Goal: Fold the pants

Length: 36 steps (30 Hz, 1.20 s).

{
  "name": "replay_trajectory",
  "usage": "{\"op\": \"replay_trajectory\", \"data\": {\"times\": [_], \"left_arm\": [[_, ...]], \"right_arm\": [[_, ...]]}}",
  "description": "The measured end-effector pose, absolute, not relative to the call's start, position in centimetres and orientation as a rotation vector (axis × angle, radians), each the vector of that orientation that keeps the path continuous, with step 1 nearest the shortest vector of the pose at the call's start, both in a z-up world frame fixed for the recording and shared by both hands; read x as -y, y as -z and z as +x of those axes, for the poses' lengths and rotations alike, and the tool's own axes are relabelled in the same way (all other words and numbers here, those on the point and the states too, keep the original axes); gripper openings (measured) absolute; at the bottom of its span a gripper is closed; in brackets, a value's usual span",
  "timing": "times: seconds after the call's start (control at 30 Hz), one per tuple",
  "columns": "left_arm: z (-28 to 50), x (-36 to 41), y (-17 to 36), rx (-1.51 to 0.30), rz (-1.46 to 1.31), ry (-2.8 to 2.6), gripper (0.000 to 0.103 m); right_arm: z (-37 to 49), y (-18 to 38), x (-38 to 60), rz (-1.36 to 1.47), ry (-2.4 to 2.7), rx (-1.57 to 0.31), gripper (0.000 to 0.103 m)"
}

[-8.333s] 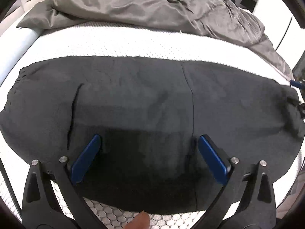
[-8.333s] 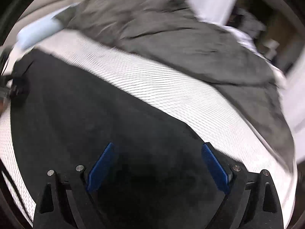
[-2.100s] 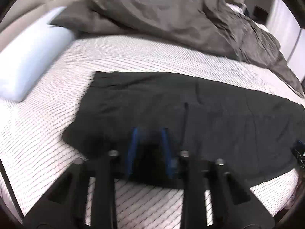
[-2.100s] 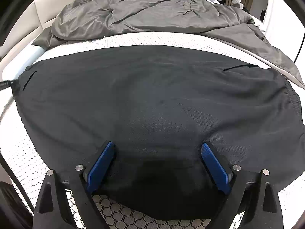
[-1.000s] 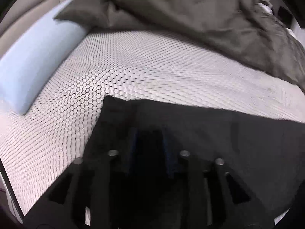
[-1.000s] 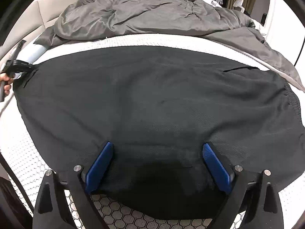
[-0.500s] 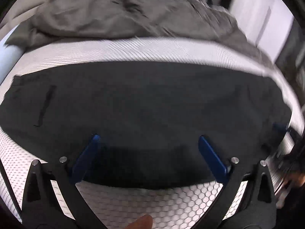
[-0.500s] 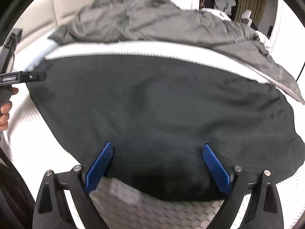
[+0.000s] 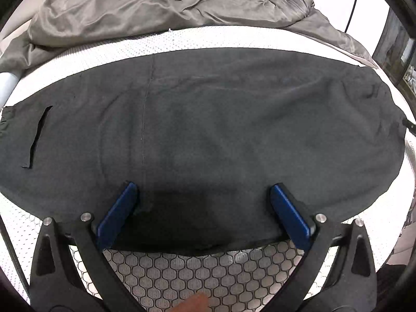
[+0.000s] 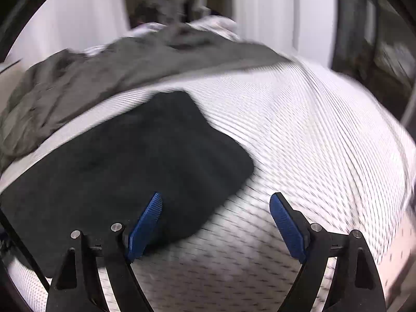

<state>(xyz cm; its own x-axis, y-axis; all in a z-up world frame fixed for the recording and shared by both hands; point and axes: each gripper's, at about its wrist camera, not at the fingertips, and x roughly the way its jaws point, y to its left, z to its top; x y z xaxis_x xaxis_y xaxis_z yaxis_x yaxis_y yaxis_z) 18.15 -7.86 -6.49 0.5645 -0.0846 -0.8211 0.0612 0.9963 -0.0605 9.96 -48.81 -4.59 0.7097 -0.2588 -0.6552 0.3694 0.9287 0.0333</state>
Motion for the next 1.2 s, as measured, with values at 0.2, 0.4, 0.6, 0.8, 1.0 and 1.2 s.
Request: {"op": "replay_trajectory", "data": {"times": [0.2, 0.4, 0.6, 0.8, 1.0, 1.2], "left_arm": [[19.4, 7.1, 6.7, -0.957, -0.034, 0.097, 0.102], [19.5, 6.6, 6.7, -0.948, -0.050, 0.127, 0.102], [19.4, 6.4, 6.8, -0.951, -0.050, 0.128, 0.102], [19.4, 6.0, 6.8, -0.943, -0.051, 0.132, 0.102], [19.6, 5.6, 7.0, -0.938, -0.074, 0.147, 0.102], [19.7, 5.7, 7.1, -0.937, -0.073, 0.151, 0.102]], "right_arm": [[15.1, 5.9, 39.6, -0.100, 0.089, -0.830, 0.043], [14.9, 7.0, 45.2, -0.044, 0.206, -0.828, 0.013], [15.3, 5.4, 44.1, -0.013, 0.229, -0.796, 0.017], [20.5, 4.1, 37.4, -0.106, 0.051, -0.800, 0.019], [24.0, 7.2, 38.8, -0.215, 0.377, -0.863, 0.019], [21.4, 6.0, 43.8, -0.024, 0.443, -0.818, 0.025]]}}
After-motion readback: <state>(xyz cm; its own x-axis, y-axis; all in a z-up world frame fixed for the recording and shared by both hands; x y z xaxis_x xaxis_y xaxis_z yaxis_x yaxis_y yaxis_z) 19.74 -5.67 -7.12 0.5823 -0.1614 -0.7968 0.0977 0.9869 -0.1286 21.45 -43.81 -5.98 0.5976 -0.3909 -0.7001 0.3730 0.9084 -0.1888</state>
